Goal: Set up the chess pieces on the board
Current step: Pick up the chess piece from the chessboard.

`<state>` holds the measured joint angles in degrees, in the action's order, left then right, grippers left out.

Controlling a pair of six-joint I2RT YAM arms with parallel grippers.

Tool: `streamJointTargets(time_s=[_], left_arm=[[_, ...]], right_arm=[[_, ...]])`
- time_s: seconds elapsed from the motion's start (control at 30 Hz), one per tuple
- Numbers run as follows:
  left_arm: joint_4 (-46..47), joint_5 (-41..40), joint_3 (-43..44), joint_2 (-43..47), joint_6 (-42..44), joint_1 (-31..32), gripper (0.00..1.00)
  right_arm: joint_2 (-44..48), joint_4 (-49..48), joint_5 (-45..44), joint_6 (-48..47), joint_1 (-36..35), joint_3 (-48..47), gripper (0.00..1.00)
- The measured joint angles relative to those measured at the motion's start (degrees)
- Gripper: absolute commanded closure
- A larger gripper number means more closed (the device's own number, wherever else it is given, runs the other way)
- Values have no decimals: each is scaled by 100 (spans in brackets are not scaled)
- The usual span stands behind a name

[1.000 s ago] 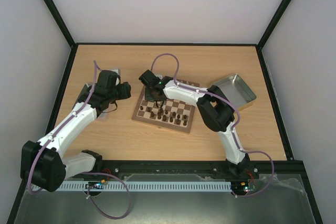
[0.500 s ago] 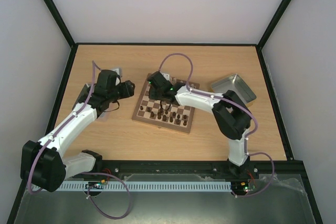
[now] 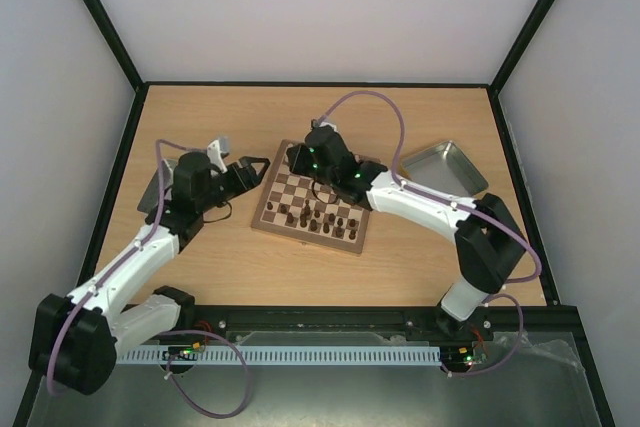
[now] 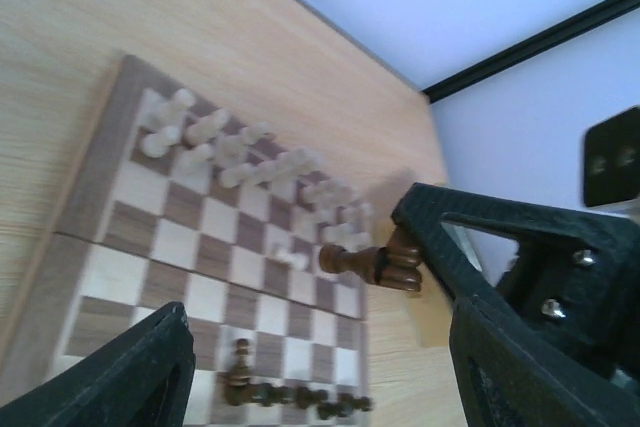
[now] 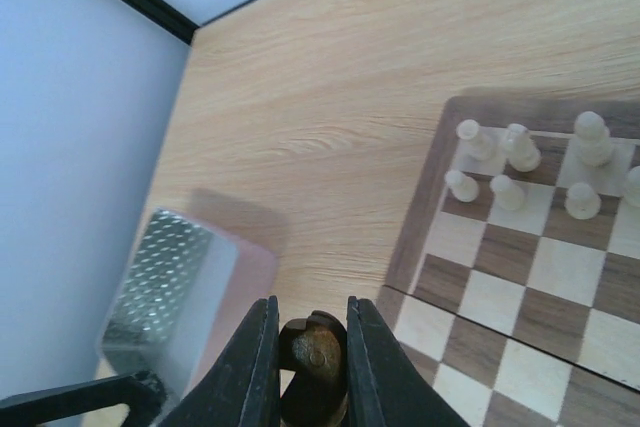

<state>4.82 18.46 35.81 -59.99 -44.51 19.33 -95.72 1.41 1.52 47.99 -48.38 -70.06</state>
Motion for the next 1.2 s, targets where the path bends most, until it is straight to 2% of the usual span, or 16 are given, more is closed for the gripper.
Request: streamJointTargets(time_s=[0.23, 0.57, 0.67, 0.83, 1.03, 1.2], left_arm=[[1259, 492, -479, 549, -1974, 0, 21], [2914, 946, -782, 358, -5696, 35, 16], [3139, 981, -850, 216, -6457, 111, 17], [3519, 984, -852, 74, -7156, 297, 24], [3987, 984, -850, -254, -7427, 428, 44], [4103, 979, -852, -334, -7471, 468, 57]], right_arm=[[739, -463, 407, 315, 0, 337, 87], [1399, -1250, 1047, 957, 0, 761, 87], [1486, -1440, 1209, 1115, 0, 866, 87], [1537, -1744, 1449, 1305, 0, 986, 87], [1537, -2000, 1690, 1488, 0, 1060, 87], [1537, -2133, 1786, 1547, 0, 1069, 87]])
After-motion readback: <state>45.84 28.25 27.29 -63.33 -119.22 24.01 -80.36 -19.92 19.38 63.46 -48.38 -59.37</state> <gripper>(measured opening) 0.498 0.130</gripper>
